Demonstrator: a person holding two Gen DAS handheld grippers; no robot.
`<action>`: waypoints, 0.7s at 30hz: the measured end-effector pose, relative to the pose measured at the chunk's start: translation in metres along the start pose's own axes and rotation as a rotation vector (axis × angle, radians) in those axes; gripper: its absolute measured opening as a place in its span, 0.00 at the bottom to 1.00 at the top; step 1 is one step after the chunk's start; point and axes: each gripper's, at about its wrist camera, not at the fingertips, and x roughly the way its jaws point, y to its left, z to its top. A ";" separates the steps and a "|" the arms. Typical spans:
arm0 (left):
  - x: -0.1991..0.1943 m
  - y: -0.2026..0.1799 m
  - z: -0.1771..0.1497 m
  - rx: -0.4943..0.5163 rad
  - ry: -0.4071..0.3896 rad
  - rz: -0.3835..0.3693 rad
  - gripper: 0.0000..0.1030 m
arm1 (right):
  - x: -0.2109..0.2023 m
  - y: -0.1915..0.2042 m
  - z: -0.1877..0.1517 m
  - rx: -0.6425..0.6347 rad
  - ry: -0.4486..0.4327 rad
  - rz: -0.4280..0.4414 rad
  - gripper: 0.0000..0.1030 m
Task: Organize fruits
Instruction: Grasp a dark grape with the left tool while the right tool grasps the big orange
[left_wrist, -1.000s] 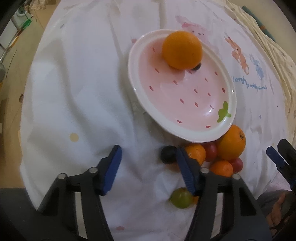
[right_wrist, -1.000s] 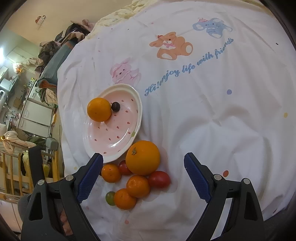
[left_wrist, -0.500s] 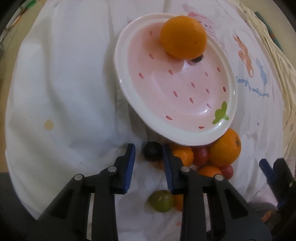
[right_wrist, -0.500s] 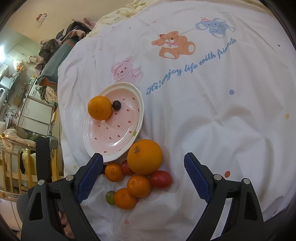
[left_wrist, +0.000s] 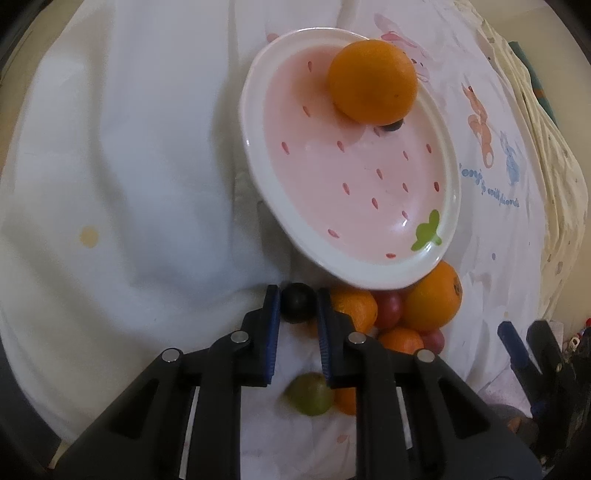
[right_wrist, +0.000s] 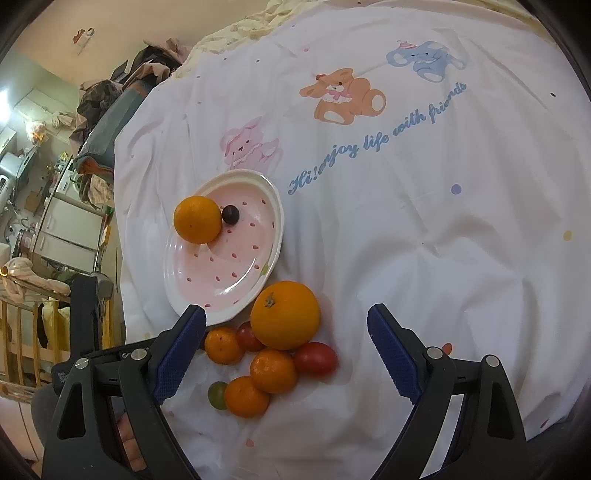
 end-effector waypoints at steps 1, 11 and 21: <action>-0.003 -0.001 -0.001 0.012 -0.004 0.007 0.15 | -0.001 0.000 0.000 0.004 -0.001 0.002 0.89; -0.048 -0.006 -0.016 0.219 -0.087 0.189 0.15 | 0.015 -0.003 0.002 0.029 0.080 0.036 0.89; -0.016 0.006 -0.009 0.226 -0.019 0.284 0.16 | 0.079 0.023 0.006 -0.124 0.263 -0.040 0.70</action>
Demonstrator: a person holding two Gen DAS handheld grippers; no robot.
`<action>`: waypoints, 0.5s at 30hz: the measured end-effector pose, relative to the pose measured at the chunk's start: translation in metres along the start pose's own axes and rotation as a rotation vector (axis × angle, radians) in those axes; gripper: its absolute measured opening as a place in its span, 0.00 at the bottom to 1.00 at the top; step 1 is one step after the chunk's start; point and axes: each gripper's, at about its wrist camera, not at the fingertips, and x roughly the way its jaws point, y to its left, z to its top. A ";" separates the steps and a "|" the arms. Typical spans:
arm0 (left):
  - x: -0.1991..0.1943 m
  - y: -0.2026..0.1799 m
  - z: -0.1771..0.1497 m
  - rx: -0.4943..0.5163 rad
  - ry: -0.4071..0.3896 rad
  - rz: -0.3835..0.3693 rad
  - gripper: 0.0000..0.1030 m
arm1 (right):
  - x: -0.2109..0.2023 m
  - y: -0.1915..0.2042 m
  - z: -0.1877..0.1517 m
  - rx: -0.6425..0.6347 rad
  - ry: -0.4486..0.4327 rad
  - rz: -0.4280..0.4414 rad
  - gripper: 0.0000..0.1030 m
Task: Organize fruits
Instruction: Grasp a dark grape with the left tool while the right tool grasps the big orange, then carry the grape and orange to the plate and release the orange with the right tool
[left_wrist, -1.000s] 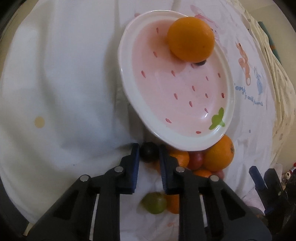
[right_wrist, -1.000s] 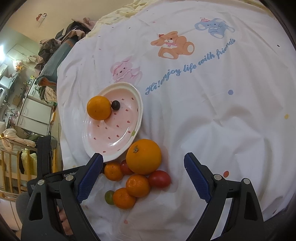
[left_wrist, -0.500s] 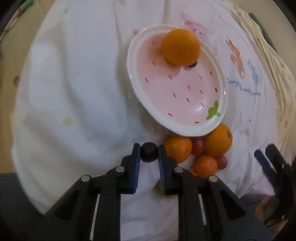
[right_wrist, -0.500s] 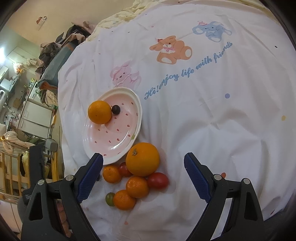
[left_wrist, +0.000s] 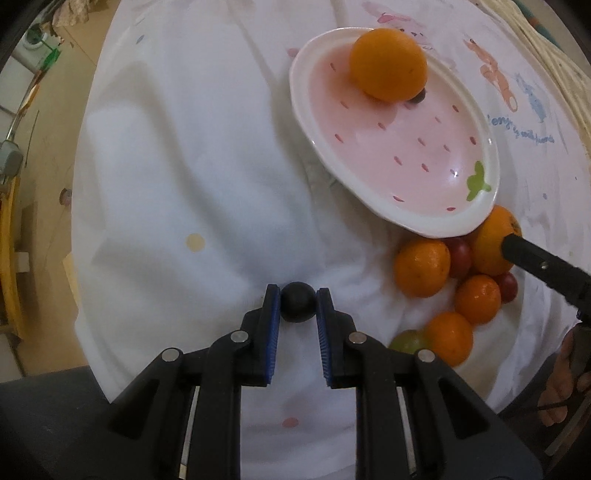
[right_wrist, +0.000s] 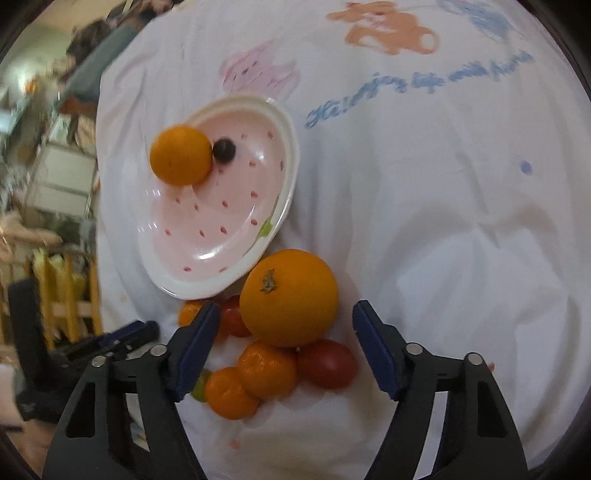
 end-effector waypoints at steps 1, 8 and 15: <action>0.003 -0.001 0.001 0.002 0.009 0.005 0.16 | 0.003 0.002 0.000 -0.008 0.007 -0.005 0.70; 0.021 -0.002 0.008 -0.024 0.058 -0.006 0.18 | 0.013 0.004 0.000 -0.039 0.025 -0.041 0.62; 0.009 -0.006 0.002 -0.020 0.015 -0.030 0.17 | -0.002 -0.002 -0.005 -0.038 -0.005 -0.022 0.58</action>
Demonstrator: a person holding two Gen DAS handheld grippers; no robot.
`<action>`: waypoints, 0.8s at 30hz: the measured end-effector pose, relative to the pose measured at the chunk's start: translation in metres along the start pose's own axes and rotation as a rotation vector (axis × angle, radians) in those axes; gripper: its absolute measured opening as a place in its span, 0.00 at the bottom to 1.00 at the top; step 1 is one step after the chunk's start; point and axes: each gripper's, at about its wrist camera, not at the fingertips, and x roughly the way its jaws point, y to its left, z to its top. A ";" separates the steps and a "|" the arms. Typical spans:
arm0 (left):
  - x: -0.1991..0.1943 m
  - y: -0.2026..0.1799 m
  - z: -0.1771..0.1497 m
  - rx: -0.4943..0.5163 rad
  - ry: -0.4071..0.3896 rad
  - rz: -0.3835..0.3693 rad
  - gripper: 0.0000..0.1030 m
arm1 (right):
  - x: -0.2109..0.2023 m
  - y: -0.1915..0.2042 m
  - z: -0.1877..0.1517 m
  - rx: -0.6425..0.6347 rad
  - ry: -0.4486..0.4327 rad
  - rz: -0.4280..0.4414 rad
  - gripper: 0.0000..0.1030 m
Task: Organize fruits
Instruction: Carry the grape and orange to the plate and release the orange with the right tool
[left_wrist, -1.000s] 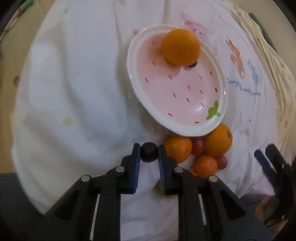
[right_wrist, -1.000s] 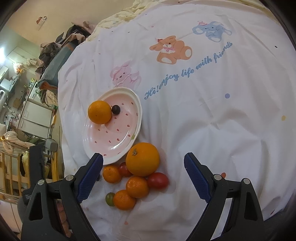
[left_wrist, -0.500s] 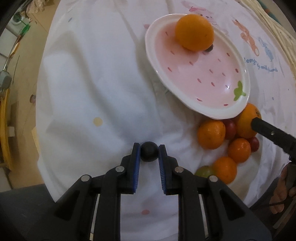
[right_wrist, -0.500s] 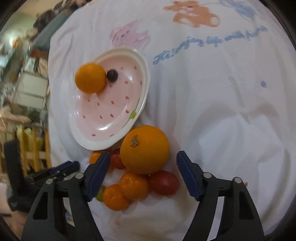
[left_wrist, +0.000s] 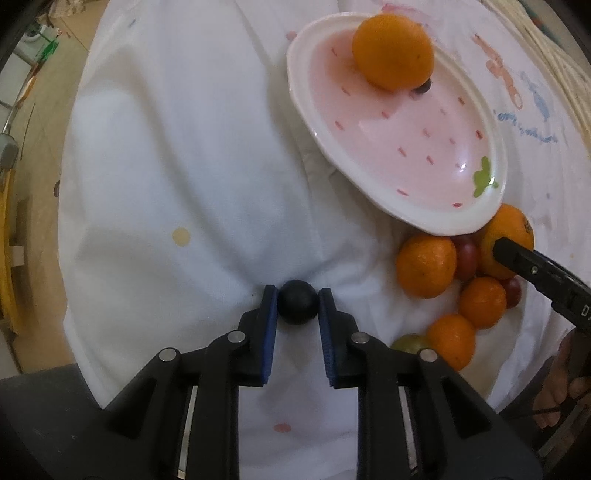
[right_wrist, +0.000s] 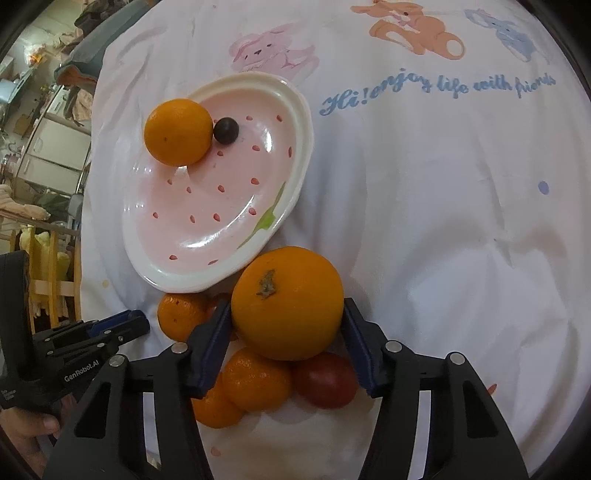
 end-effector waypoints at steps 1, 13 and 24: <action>-0.005 0.005 -0.003 0.002 -0.008 -0.004 0.17 | -0.005 -0.003 0.000 0.010 -0.012 0.007 0.58; -0.087 -0.004 0.000 0.052 -0.274 0.011 0.17 | -0.081 -0.012 -0.006 0.043 -0.260 0.155 0.58; -0.103 -0.012 0.040 0.115 -0.354 0.029 0.17 | -0.093 0.013 0.028 -0.041 -0.324 0.200 0.58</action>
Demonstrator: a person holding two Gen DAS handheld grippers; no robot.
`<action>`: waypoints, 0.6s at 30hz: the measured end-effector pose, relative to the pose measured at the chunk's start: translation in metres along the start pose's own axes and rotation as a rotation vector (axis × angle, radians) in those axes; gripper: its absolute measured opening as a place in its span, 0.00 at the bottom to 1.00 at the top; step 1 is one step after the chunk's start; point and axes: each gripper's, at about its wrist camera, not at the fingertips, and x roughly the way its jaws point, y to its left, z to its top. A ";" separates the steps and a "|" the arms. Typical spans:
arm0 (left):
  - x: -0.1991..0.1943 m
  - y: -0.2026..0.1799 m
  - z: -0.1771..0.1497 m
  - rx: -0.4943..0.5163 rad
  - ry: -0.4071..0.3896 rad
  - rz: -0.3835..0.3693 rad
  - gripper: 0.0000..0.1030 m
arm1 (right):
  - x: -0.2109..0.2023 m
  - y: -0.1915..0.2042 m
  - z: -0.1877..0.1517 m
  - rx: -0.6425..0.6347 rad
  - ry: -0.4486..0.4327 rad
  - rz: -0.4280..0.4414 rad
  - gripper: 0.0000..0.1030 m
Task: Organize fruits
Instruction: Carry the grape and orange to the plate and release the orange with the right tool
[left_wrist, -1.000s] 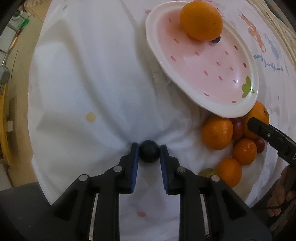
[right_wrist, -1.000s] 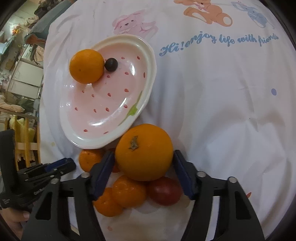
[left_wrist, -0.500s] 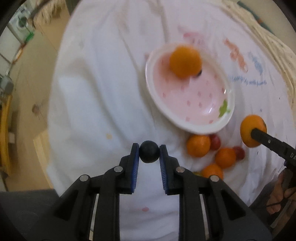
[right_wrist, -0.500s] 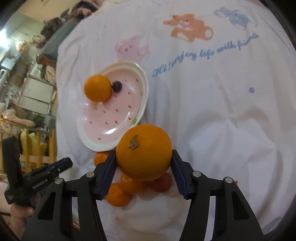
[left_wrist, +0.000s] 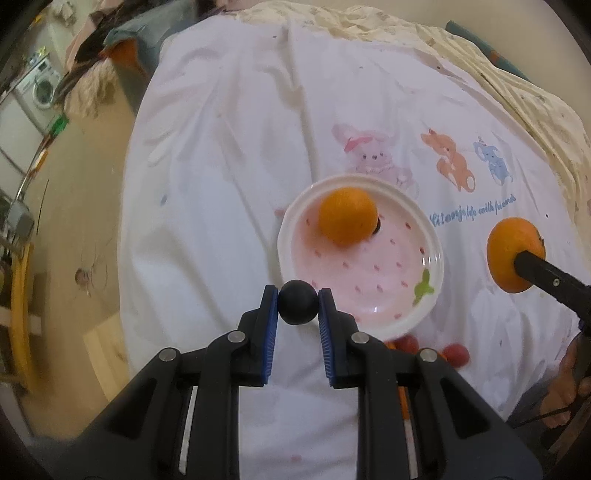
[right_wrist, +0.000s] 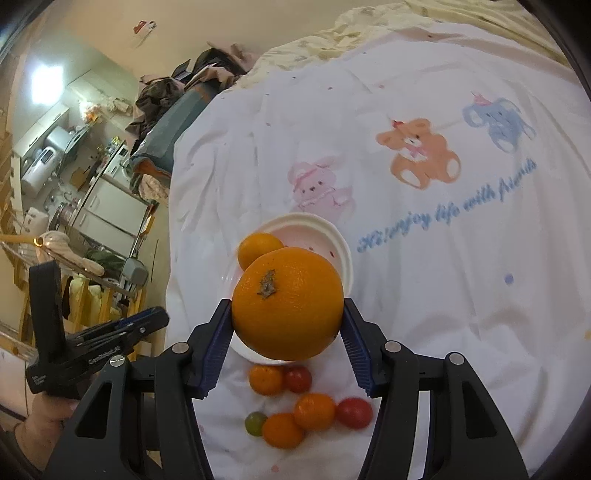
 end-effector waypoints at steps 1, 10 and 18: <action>0.005 -0.001 0.003 0.005 0.004 -0.003 0.17 | 0.001 0.002 0.002 -0.008 0.002 -0.001 0.58; 0.044 -0.007 0.018 0.013 0.056 0.019 0.17 | 0.046 -0.001 0.033 -0.060 0.066 -0.023 0.58; 0.077 -0.021 0.026 0.067 0.097 0.039 0.17 | 0.093 -0.005 0.041 -0.114 0.135 -0.062 0.58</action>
